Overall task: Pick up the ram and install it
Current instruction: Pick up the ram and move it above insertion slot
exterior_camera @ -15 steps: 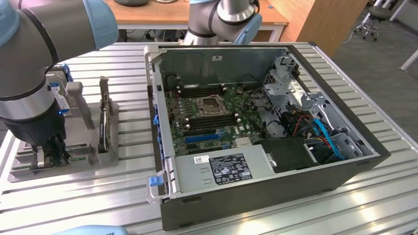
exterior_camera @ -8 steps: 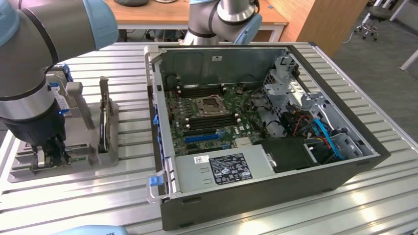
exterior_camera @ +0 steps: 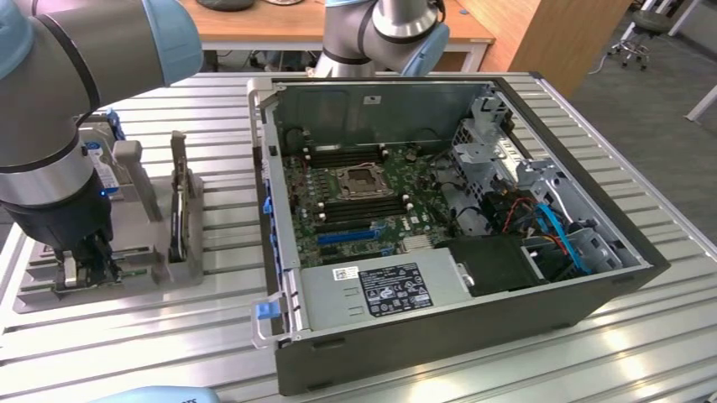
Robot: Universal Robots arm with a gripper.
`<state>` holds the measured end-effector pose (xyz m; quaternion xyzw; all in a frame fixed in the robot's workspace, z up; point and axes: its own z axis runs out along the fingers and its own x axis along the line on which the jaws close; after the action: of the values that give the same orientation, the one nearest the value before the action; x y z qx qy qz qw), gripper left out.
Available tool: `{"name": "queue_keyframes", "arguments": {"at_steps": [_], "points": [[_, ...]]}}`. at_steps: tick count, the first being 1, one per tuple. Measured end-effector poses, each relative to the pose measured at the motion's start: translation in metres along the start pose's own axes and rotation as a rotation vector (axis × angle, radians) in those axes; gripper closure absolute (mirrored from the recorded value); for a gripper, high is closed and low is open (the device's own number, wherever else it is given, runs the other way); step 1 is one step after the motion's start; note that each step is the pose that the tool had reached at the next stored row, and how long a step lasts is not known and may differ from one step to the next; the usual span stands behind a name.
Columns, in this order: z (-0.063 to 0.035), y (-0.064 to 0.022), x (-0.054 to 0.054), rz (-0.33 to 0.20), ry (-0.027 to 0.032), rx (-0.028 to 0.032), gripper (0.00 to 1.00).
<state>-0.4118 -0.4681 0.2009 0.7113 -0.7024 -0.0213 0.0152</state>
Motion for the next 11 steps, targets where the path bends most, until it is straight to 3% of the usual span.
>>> {"name": "queue_keyframes", "arguments": {"at_steps": [11], "points": [[-0.0117,0.0006,0.000,0.000,0.0000,0.0000,0.88]]}}
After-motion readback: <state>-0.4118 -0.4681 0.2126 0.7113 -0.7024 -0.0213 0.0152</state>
